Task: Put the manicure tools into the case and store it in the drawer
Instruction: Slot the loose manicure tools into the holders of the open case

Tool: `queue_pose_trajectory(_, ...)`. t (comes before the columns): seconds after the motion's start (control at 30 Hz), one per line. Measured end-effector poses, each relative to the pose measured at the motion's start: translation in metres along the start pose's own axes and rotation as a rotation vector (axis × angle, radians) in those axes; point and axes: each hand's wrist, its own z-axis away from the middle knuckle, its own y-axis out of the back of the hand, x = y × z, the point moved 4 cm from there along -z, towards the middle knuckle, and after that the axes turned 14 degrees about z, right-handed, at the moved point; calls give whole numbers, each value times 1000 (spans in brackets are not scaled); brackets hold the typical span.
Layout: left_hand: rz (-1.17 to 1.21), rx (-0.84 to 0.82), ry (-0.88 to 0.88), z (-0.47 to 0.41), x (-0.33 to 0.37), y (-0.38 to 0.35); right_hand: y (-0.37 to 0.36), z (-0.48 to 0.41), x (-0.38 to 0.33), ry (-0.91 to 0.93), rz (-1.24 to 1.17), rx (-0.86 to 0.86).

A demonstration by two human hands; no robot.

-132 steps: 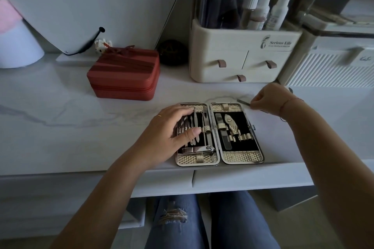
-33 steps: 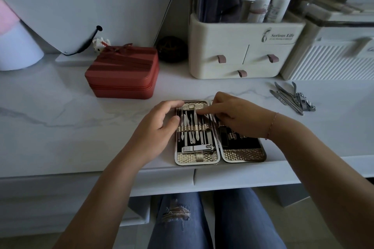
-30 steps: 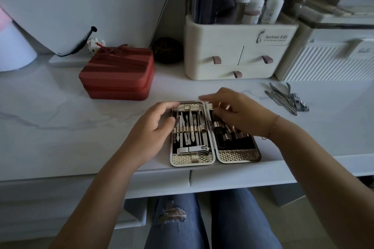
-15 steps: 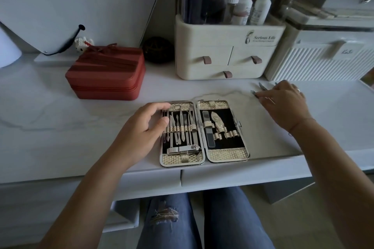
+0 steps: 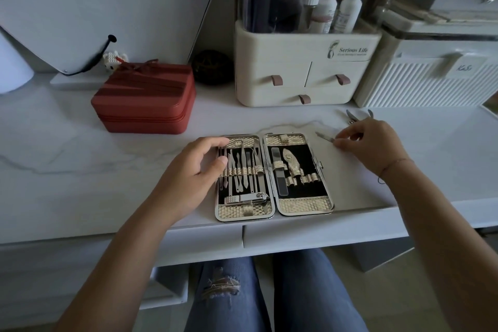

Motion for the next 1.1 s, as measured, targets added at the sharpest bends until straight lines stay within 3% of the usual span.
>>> queue_pose_trajectory(0.23, -22, -3, -13, 0, 2, 0, 2, 2, -7, 62, -1, -108)
queue_pose_trajectory(0.37, -31, 10, -17, 1, 4, 0, 3, 7, -12, 80, -53, -66)
queue_pose_trajectory(0.6, -376, -62, -140, -4, 11, -15, 4, 13, -9, 26, -42, -26)
queue_pose_trajectory(1.1, -464, -14, -79, -15, 10, -20, 7, 12, -19, 100, 23, -222)
